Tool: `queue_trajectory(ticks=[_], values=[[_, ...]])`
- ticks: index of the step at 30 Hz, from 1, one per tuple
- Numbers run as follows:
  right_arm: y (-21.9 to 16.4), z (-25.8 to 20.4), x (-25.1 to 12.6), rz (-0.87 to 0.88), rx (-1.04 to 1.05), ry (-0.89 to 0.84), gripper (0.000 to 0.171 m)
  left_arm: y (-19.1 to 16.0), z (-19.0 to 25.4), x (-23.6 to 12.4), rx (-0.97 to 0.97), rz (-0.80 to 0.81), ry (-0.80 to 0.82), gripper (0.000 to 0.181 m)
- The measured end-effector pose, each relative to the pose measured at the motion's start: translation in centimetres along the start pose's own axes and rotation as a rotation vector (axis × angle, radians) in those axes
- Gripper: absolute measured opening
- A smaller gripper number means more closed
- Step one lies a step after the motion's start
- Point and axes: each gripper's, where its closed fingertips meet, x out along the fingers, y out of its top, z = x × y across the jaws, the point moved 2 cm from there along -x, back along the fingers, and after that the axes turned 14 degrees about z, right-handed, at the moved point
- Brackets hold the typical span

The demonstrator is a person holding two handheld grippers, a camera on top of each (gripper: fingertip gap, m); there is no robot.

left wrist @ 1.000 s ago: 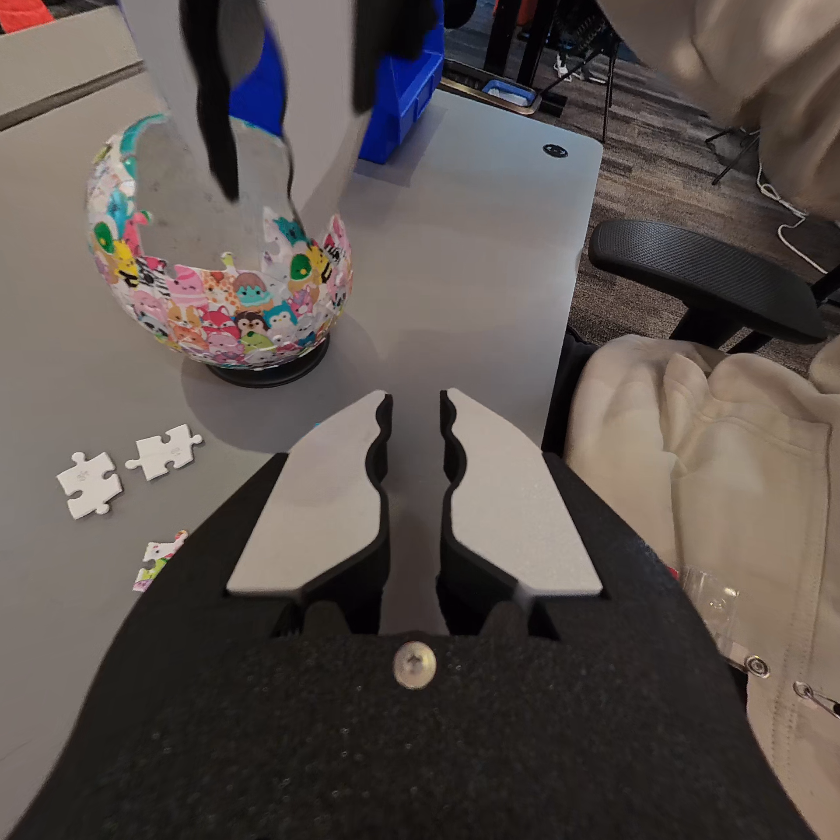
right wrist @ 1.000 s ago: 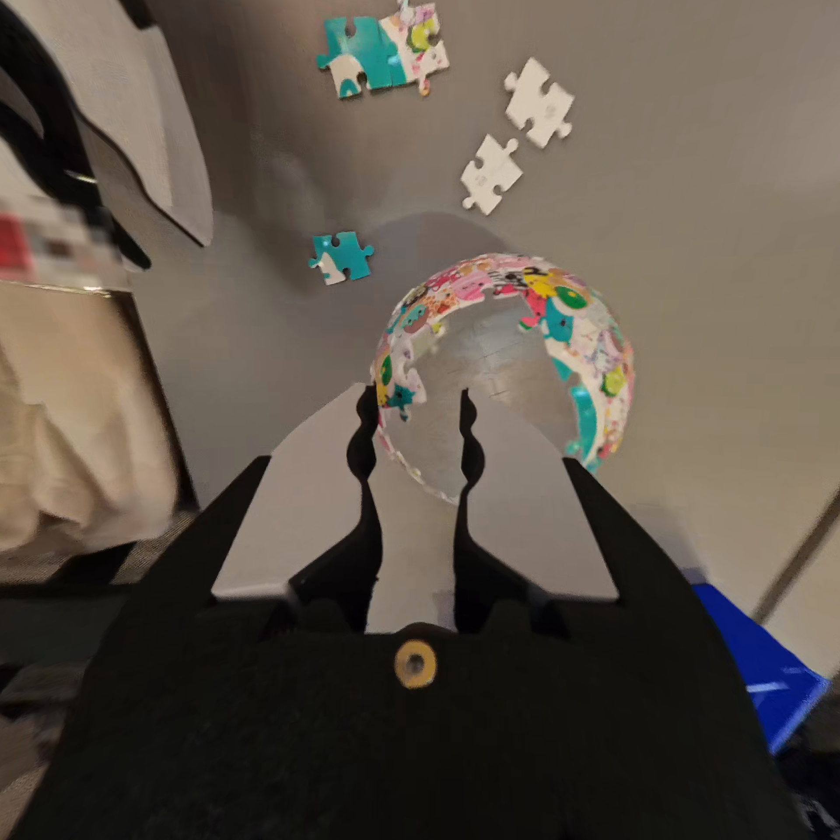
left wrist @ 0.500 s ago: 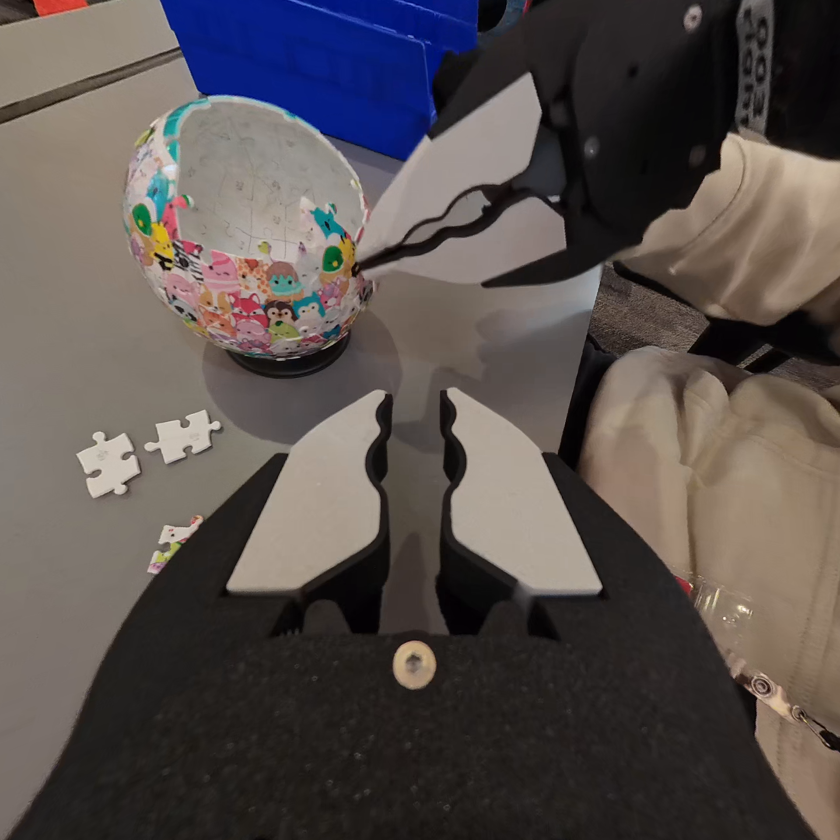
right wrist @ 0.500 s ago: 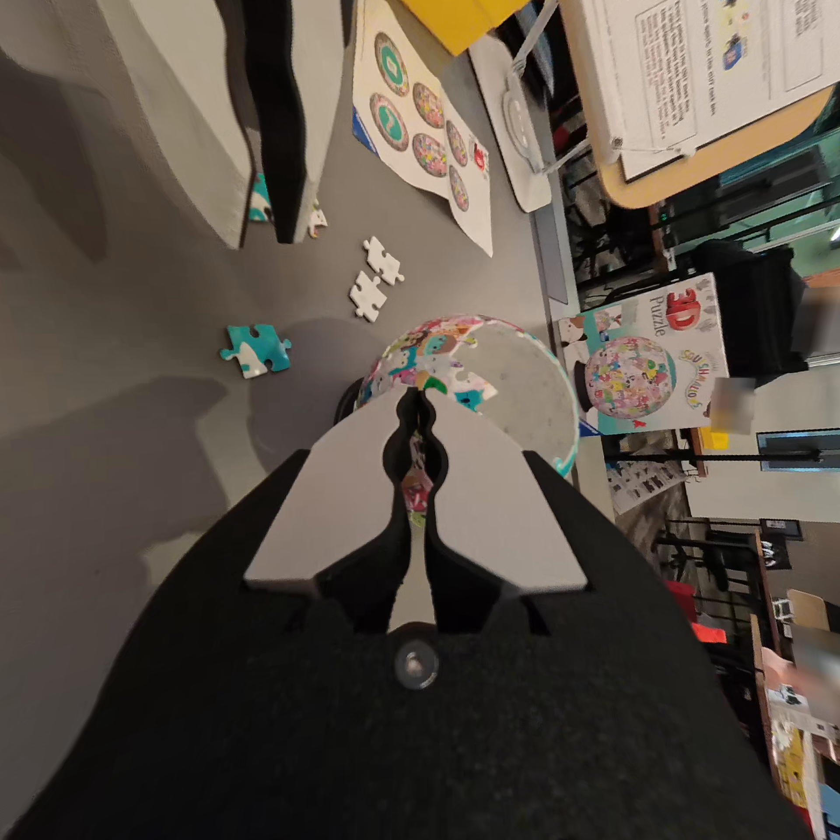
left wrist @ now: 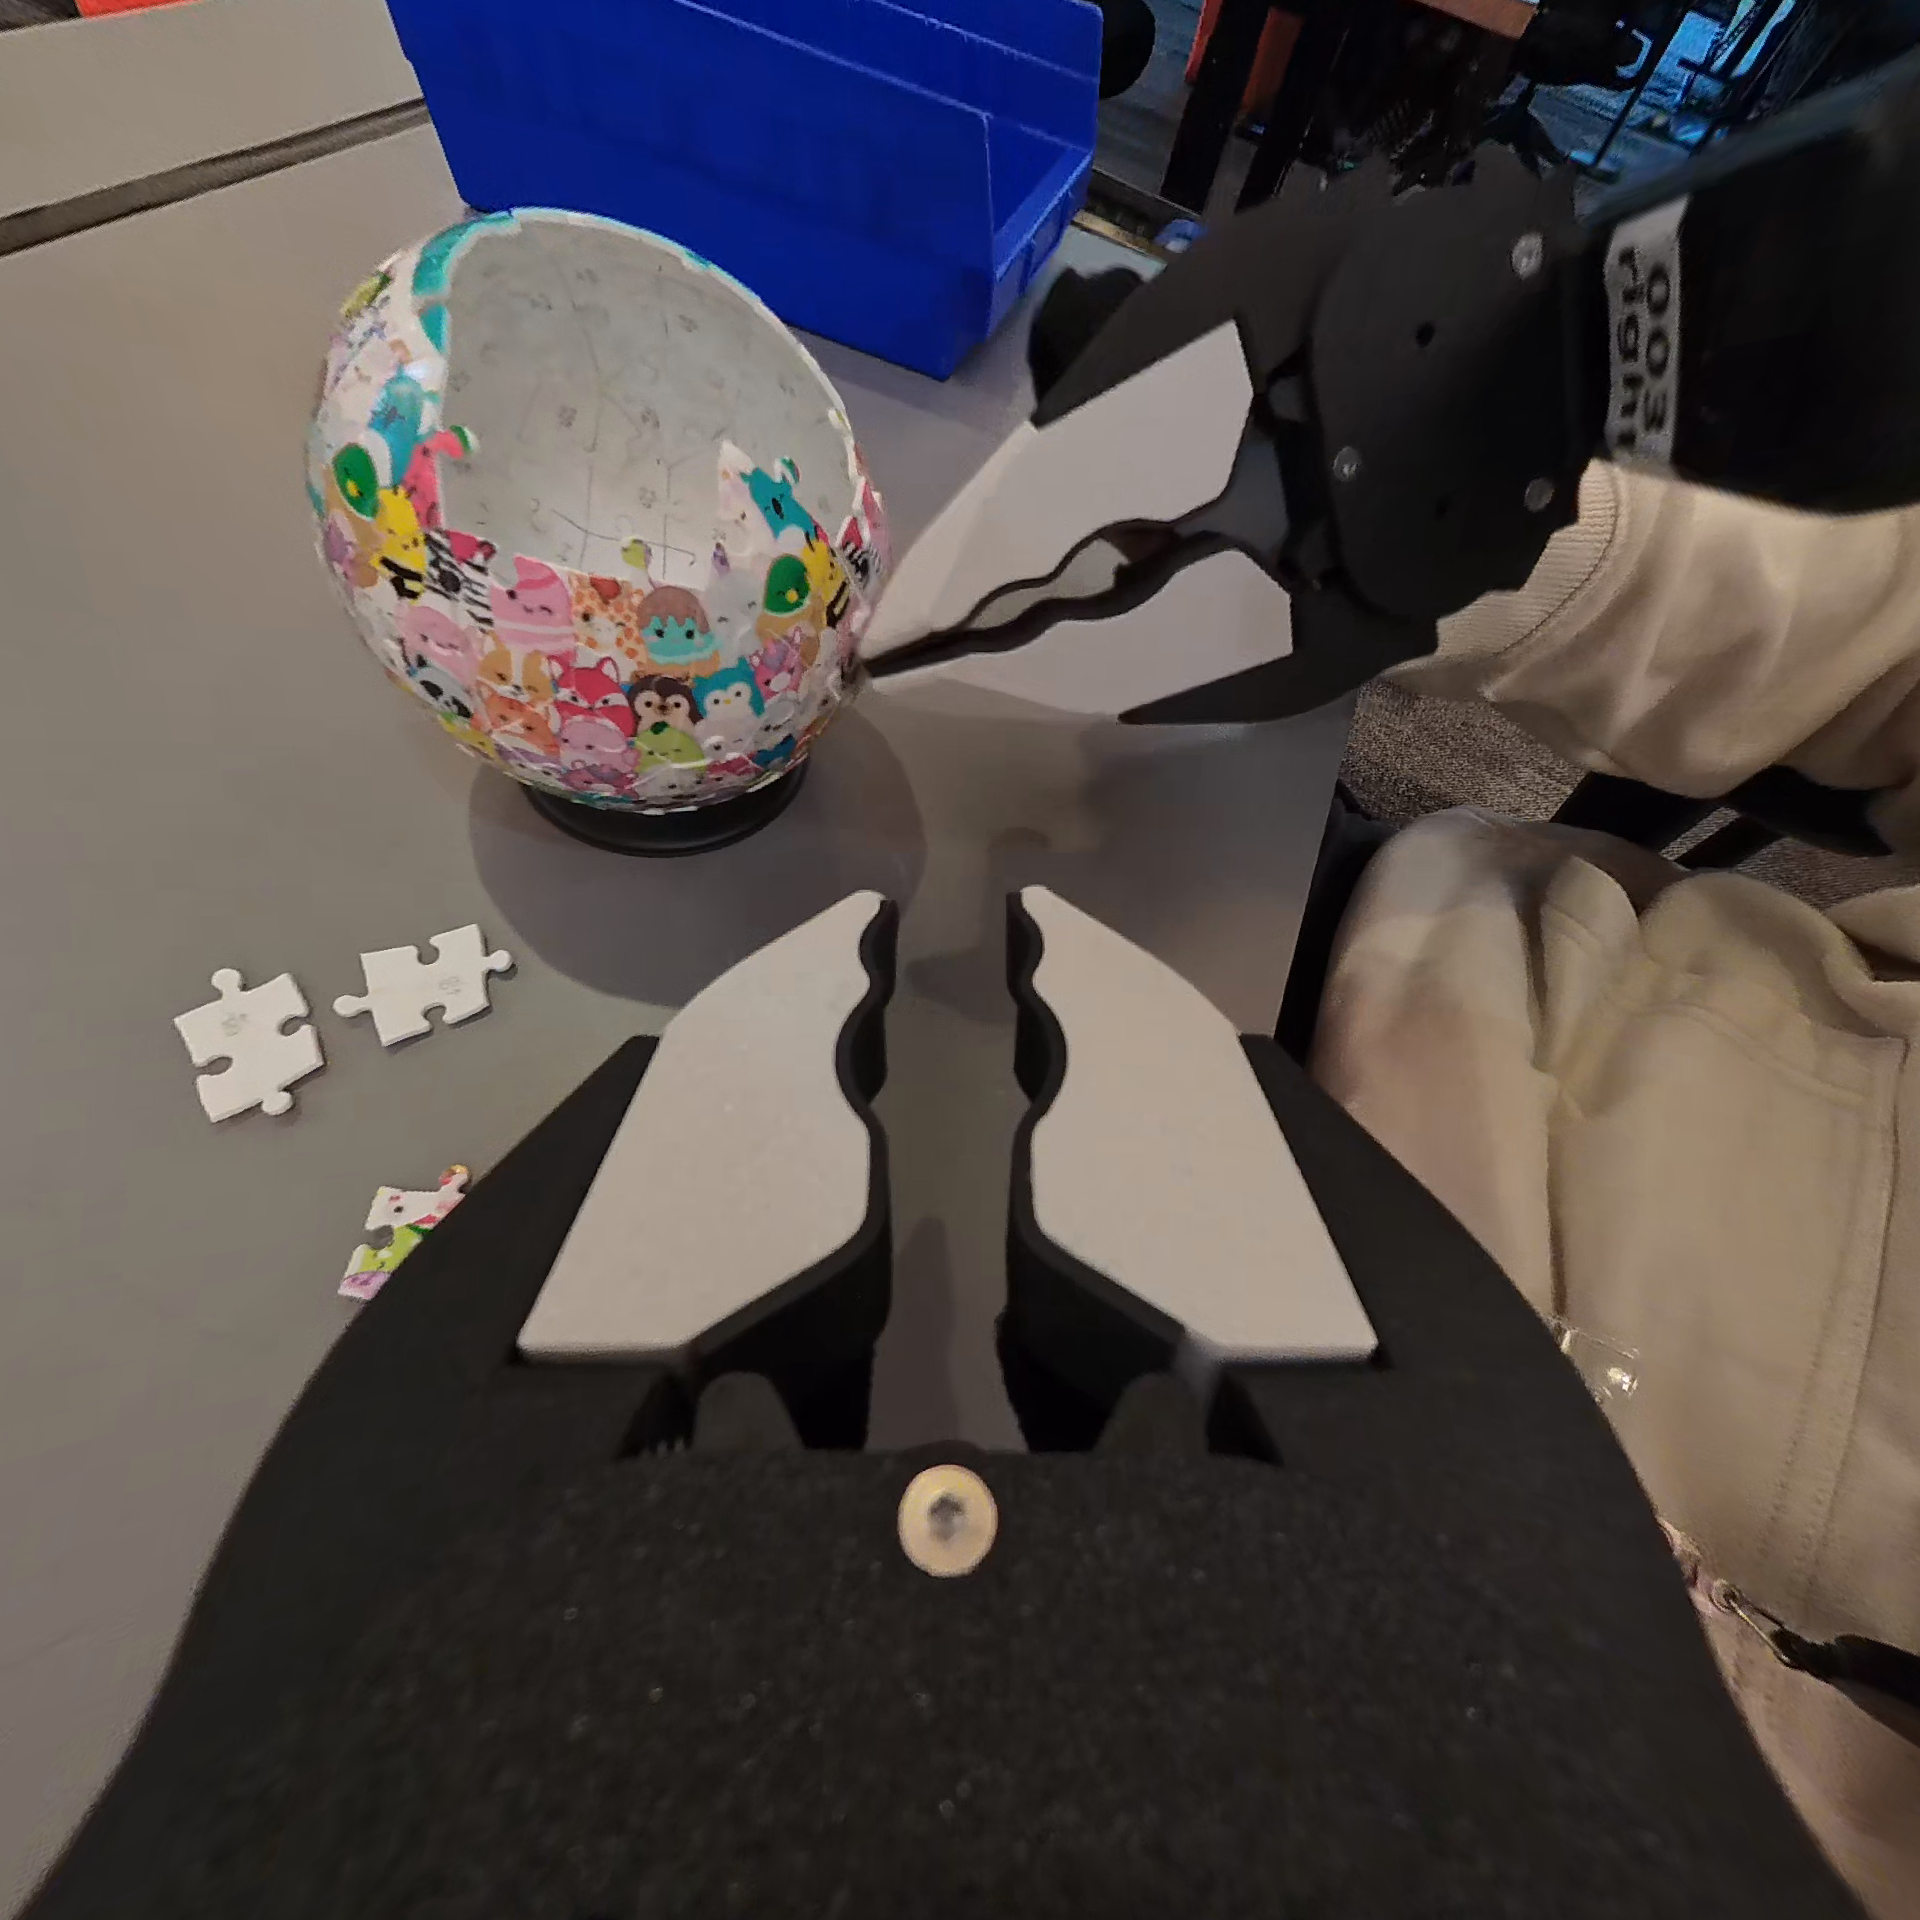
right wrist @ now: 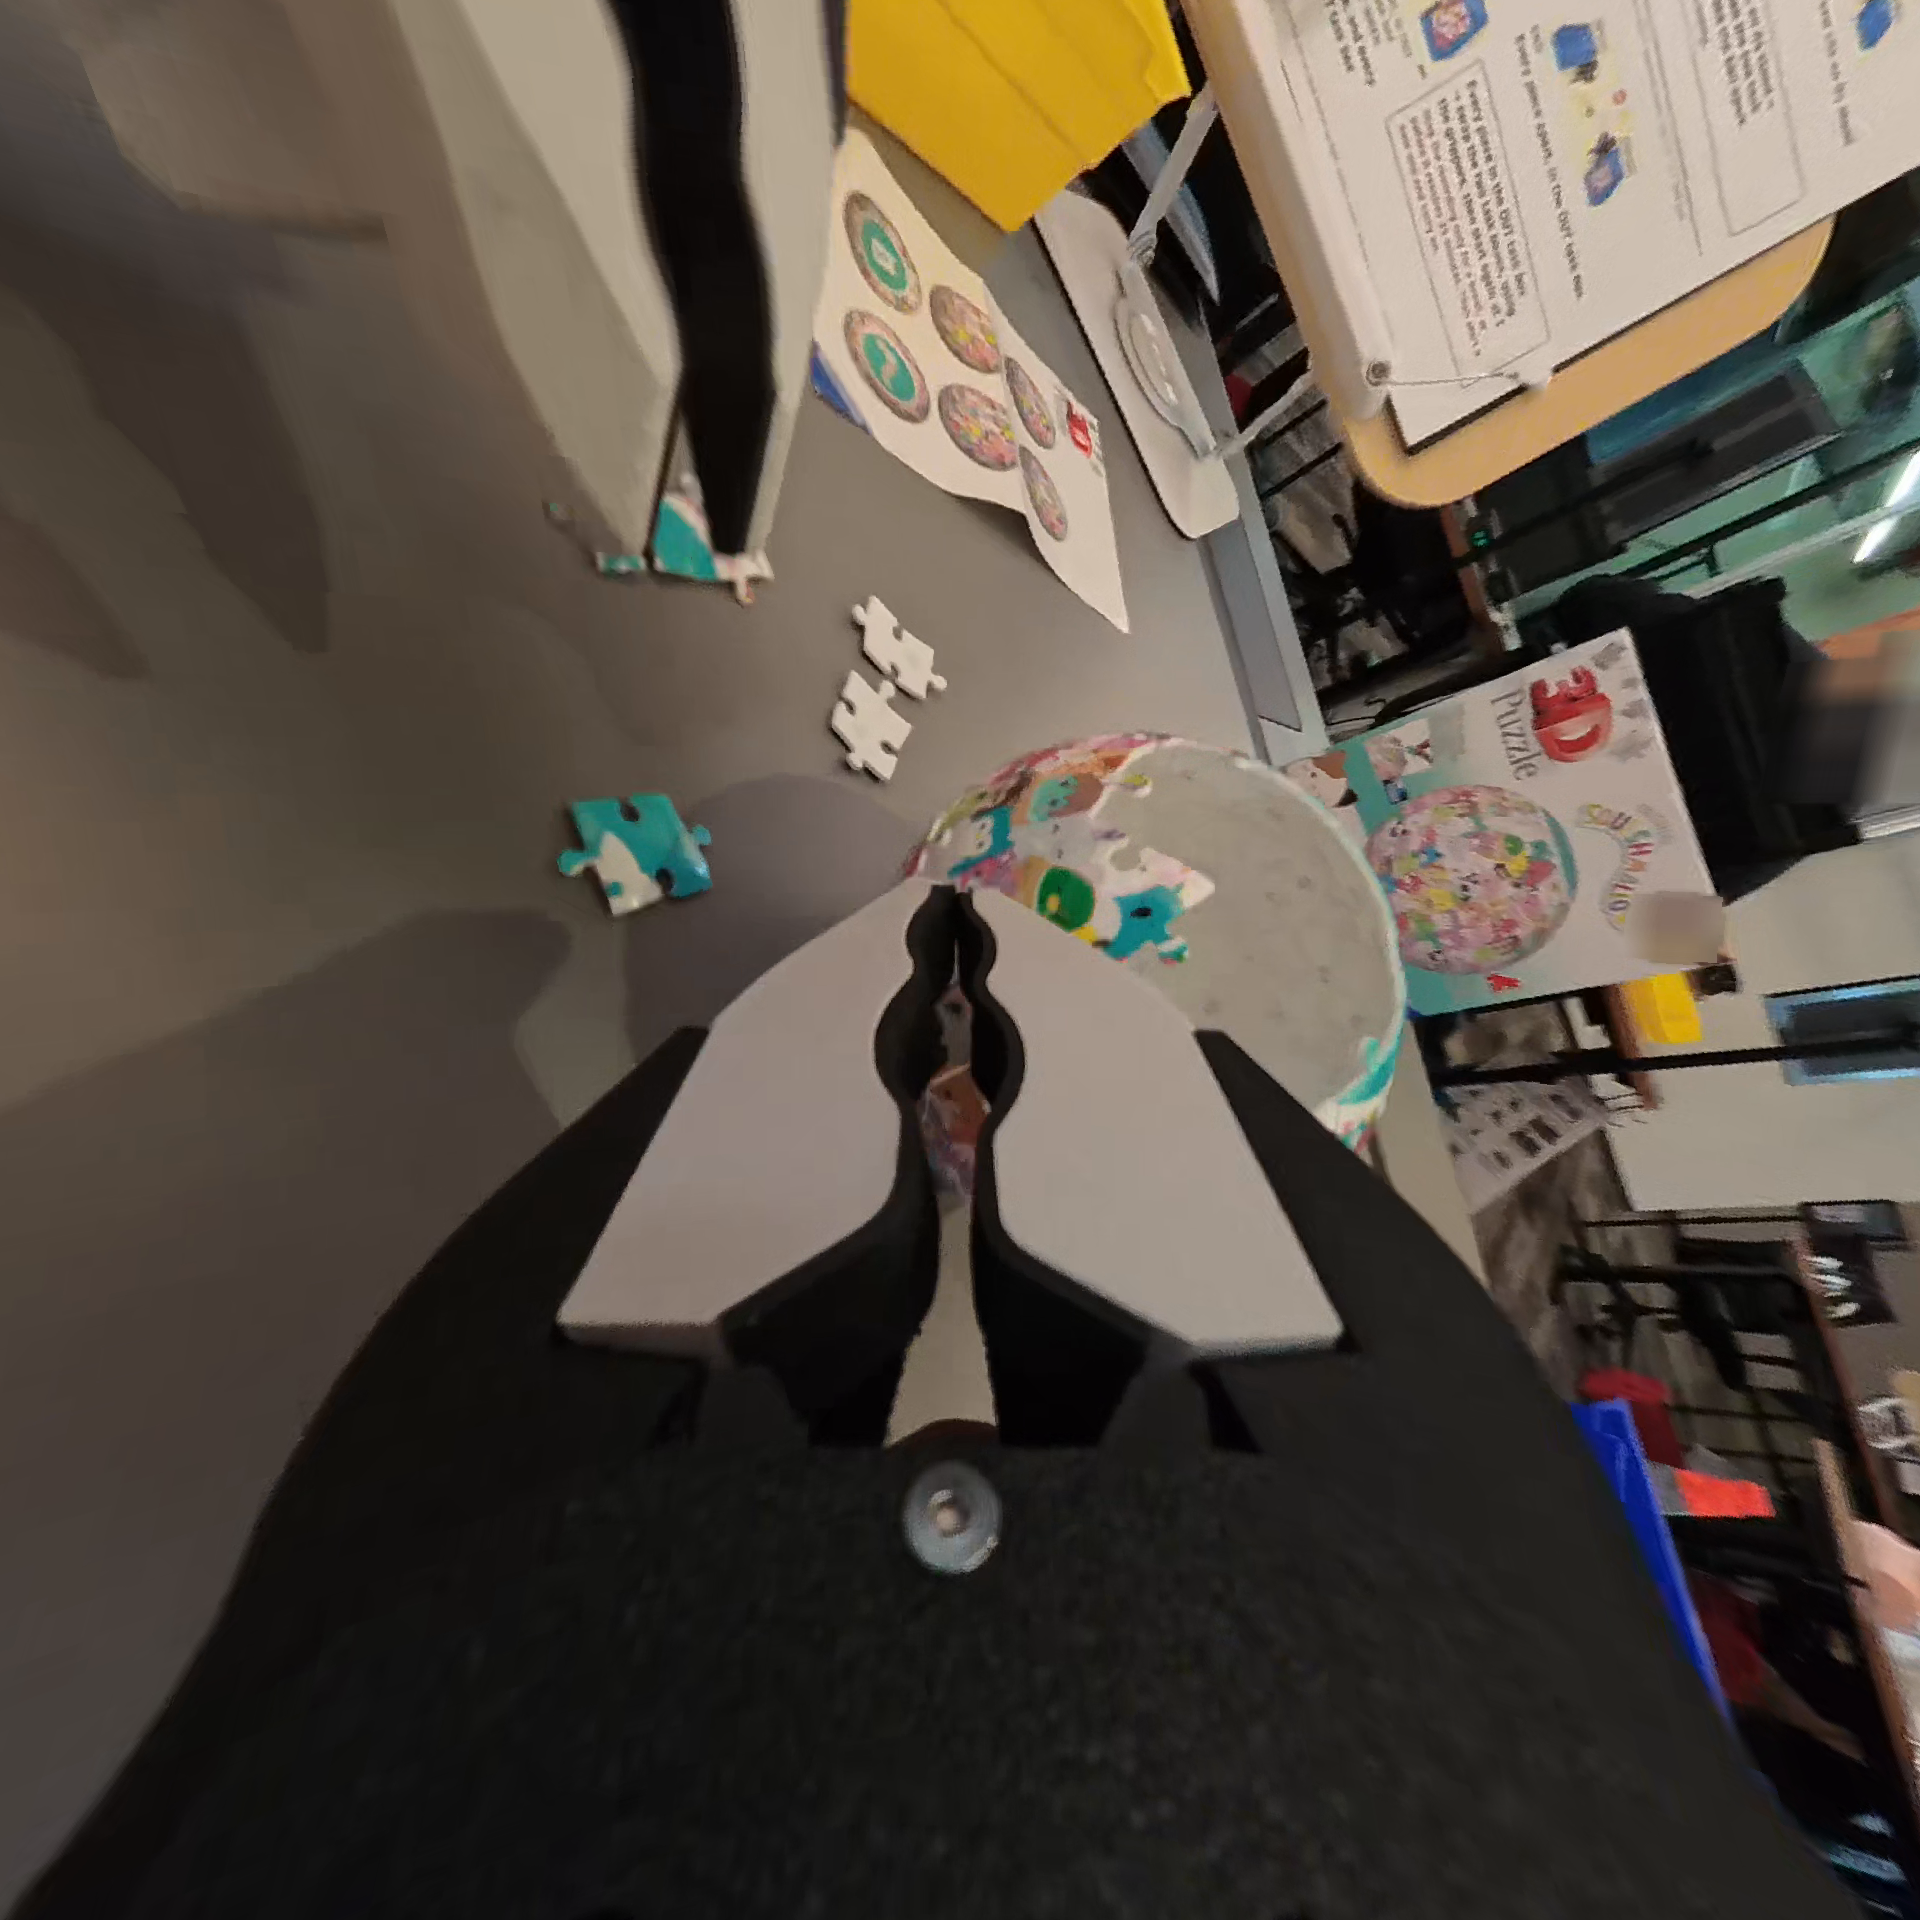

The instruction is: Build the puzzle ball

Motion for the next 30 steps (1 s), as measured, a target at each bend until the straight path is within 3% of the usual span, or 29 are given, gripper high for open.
queue_trajectory(ticks=[6,30], values=[[-1.6,0.1,-2.6,0.010,-0.099,-0.109,0.000,0.2,0.0,-0.1,0.000,0.007,0.004,0.019],[-2.4,0.3,-1.0,-0.022,-0.061,-0.107,0.000,-0.5,1.0,1.2,0.013,-0.040,-0.042,0.020]])
